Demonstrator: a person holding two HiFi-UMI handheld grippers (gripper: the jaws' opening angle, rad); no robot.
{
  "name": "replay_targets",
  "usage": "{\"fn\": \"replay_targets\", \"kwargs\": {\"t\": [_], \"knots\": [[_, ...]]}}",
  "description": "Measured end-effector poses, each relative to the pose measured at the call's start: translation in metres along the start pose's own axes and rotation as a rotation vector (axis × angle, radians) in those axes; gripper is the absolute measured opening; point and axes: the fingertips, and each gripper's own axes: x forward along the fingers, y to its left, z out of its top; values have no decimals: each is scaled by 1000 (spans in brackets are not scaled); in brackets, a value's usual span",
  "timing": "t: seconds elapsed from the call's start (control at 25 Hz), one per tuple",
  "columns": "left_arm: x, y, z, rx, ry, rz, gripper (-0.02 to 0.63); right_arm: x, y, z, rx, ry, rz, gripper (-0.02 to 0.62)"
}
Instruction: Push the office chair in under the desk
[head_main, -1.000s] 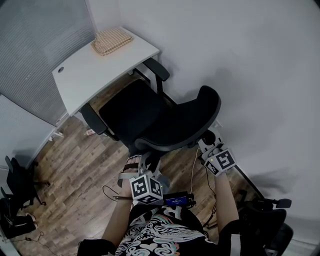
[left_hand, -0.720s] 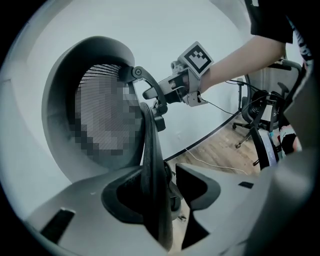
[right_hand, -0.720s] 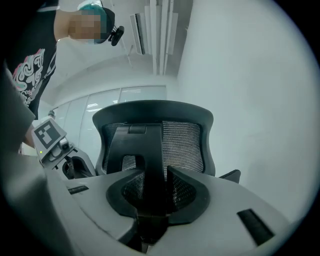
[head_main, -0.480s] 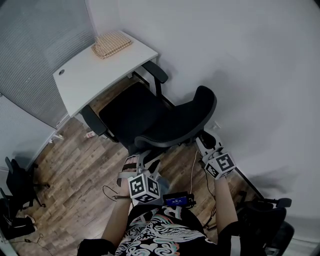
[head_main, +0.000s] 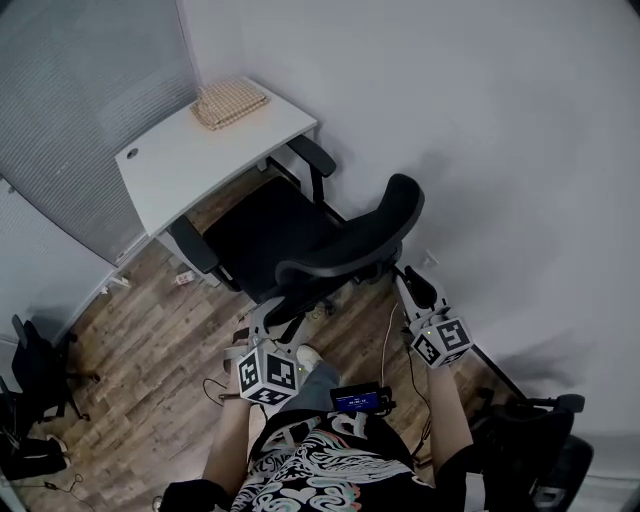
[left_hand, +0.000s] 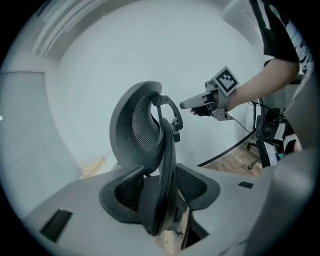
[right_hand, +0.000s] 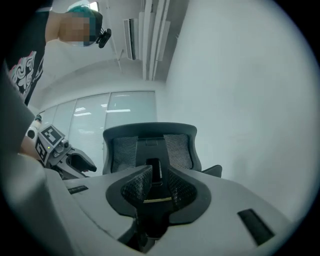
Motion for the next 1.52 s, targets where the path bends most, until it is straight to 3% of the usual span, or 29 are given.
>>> {"fn": "replay_targets", "kwargs": {"t": [0.28, 0.48, 0.56, 0.64, 0.8, 1.04, 1.28, 1.4, 1.52], "knots": [[-35, 0, 9, -123, -119, -4, 173, -33, 35, 8, -8, 1, -33, 91], [-59, -8, 14, -159, -167, -5, 132, -54, 58, 16, -9, -16, -61, 80], [-71, -10, 15, -171, -181, 6, 90, -64, 66, 18, -9, -21, -75, 74], [-83, -10, 15, -202, -199, 14, 28, -72, 72, 21, -7, -31, -93, 21], [-106, -13, 20, -258, -235, 19, 28, -88, 89, 25, 13, -45, -90, 15], [-128, -7, 16, -311, -255, 86, 28, -98, 117, 29, 9, -62, -88, 15], [-157, 25, 5, -507, -394, 90, 28, -84, 149, 30, 4, -53, -63, 15], [-169, 44, -1, -521, -455, 113, 28, -75, 169, 28, -9, -43, -58, 15], [-175, 60, -10, -530, -464, 116, 27, -63, 187, 26, -22, -26, -76, 15]]}}
